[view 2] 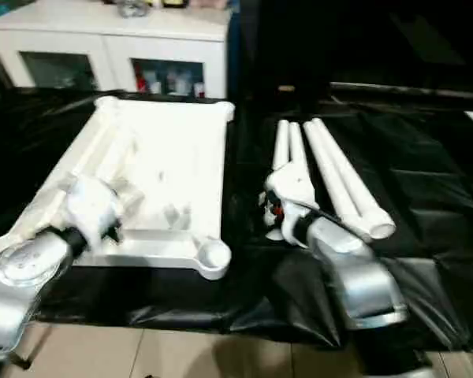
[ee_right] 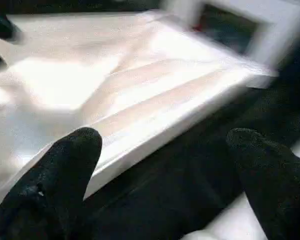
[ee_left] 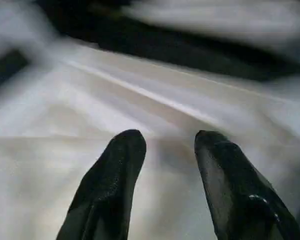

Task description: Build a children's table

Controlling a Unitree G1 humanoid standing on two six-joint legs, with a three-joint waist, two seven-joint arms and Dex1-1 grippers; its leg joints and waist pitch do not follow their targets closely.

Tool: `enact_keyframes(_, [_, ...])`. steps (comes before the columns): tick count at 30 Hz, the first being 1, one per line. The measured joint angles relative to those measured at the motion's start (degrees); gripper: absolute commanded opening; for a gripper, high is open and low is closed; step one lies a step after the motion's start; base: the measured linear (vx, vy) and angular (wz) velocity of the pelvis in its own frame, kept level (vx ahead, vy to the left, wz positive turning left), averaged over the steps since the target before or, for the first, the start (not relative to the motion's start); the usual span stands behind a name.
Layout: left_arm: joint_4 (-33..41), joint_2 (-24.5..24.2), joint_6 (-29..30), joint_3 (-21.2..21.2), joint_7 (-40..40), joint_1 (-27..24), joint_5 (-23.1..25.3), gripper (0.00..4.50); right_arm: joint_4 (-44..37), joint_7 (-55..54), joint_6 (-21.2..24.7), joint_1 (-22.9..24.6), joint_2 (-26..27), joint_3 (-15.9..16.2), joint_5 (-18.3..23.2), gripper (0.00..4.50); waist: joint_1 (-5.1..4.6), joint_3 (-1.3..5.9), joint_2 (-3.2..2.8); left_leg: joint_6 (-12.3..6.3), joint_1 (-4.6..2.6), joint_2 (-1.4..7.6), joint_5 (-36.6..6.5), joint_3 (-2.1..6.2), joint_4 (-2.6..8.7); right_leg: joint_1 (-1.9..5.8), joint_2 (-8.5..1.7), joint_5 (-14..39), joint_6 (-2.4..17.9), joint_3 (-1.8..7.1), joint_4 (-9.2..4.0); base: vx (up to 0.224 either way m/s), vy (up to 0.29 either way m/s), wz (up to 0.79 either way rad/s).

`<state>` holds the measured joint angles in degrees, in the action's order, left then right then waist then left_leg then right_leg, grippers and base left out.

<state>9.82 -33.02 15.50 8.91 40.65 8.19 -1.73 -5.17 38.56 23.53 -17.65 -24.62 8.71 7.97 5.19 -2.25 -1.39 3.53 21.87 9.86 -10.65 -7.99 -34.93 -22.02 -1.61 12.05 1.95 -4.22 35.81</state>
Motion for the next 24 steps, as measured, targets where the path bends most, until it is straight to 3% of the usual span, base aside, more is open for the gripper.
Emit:
enact_keyframes(4, [-1.85,-5.27,1.11,3.2,11.51,1.07,-0.9,2.09,-1.15,9.24,-0.05,-0.5,-5.7,1.53,1.39,4.5,0.09,-0.05,-0.11,-0.08,-0.13,0.01,-0.04,-0.37,0.08,-0.03,-0.02,-0.11,0.19,0.24,0.03,0.0,0.0,0.0])
enact_keyframes(6, [-4.39,-6.56,-1.55,5.85,14.86,2.53,-0.44,1.75,-1.82,14.01,0.12,-0.76,-8.84,3.37,2.26,4.5,0.06,-0.07,-0.15,-0.1,-0.22,0.01,-0.05,-0.45,0.11,-0.01,-0.03,-0.11,0.18,0.3,0.03,0.0,0.0,0.0])
enact_keyframes(11, [-13.83,-4.37,-6.22,8.01,20.12,9.63,-0.28,1.31,-3.82,22.46,1.4,-1.5,-13.07,6.2,3.7,4.5,0.02,-0.07,-0.15,-0.1,-0.54,0.04,-0.05,-0.56,0.15,0.16,-0.03,-0.08,0.13,0.35,0.06,0.0,0.0,0.0])
enact_keyframes(15, [-18.94,-1.72,-8.82,8.7,22.64,12.78,-1.4,1.19,-3.97,24.46,2.31,-2.17,-14.15,7.05,3.69,4.5,-0.14,-0.08,-0.14,-0.1,-0.68,0.07,-0.05,-0.7,0.21,0.16,-0.03,-0.01,0.0,0.43,0.08,0.0,0.0,0.0])
enact_keyframes(17, [-22.41,-1.5,-10.28,9.82,22.89,14.75,-0.79,0.91,-4.58,24.8,2.73,-2.17,-14.72,7.52,3.69,4.5,-0.08,-0.08,-0.17,-0.09,-0.69,0.07,-0.04,-0.71,0.27,0.15,-0.03,-0.01,0.01,0.43,0.1,0.0,0.0,0.0])
enact_keyframes(22, [-26.25,-1.57,-13.22,11.35,26.29,17.09,0.58,0.69,-5.95,25.79,3.38,-2.15,-15.43,7.7,3.65,4.5,0.03,-0.09,-0.35,-0.09,-0.69,0.07,-0.05,-0.76,0.32,0.15,-0.03,-0.1,0.21,0.44,0.04,0.0,0.0,0.0])
enact_keyframes(24, [-27.86,-1.89,-14.31,11.9,27.52,17.52,1.42,0.38,-5.94,25.81,3.38,-2.15,-15.86,7.81,3.52,4.5,0.02,-0.12,-0.44,-0.1,-0.68,0.07,-0.05,-0.77,0.32,0.15,-0.03,-0.1,0.22,0.44,0.04,0.0,0.0,0.0])
